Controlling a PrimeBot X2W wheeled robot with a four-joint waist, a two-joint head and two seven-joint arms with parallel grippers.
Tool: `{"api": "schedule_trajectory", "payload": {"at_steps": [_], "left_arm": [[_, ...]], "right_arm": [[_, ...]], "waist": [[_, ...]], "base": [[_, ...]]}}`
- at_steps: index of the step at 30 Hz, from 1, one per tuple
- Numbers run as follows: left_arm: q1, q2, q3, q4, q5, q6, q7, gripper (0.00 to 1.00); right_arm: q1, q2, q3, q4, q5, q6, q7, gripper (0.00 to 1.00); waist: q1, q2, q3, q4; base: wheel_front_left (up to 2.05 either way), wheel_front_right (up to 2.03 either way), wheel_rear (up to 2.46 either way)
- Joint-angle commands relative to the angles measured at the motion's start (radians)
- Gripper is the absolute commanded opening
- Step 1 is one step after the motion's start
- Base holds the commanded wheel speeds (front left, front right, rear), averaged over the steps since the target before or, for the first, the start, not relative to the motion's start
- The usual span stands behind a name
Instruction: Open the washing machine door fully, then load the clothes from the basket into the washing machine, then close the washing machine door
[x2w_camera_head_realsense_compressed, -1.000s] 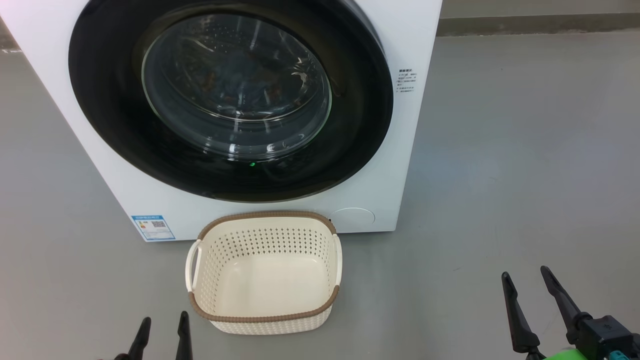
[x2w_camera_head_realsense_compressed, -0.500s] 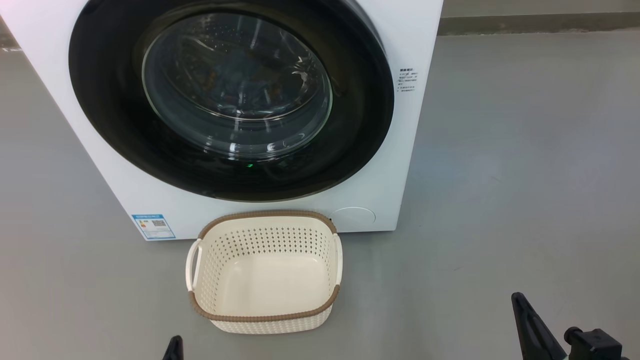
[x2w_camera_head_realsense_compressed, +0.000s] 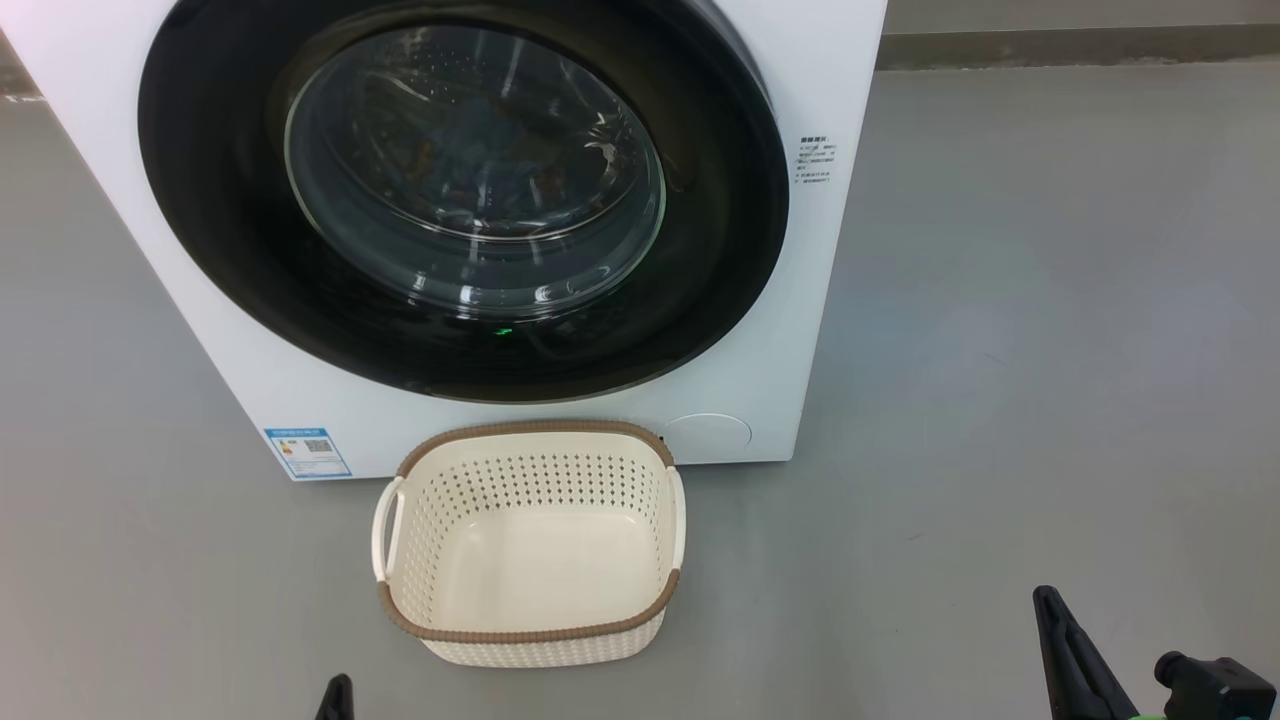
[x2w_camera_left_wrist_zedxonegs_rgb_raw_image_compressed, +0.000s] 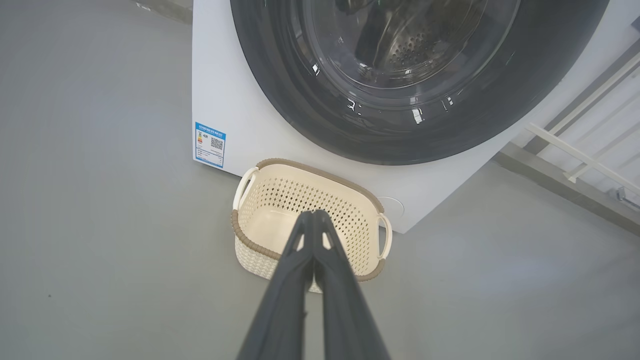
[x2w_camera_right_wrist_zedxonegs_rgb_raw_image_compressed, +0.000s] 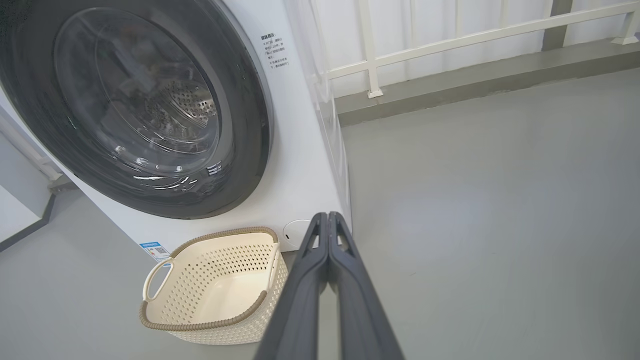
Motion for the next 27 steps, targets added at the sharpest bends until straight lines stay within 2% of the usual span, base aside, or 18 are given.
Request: {"api": "schedule_trajectory", "payload": {"at_steps": [1, 27], "left_arm": [[-0.043, 0.013, 0.015, -0.018, -0.027, -0.006, 0.007, 0.0], [-0.088, 0.018, 0.054, -0.011, -0.288, -0.019, 0.08, 0.0]], "right_arm": [[-0.04, -0.005, 0.002, -0.02, 0.033, -0.001, 0.005, 0.0], [-0.08, -0.009, 0.005, 0.002, 0.343, -0.002, 0.079, 0.0]], "waist": [[-0.0001, 0.0, 0.0, 0.0], [-0.0001, 0.0, 0.002, 0.002]], "base": [[0.0, 0.0, 0.0], [0.0, 0.0, 0.0]]}}
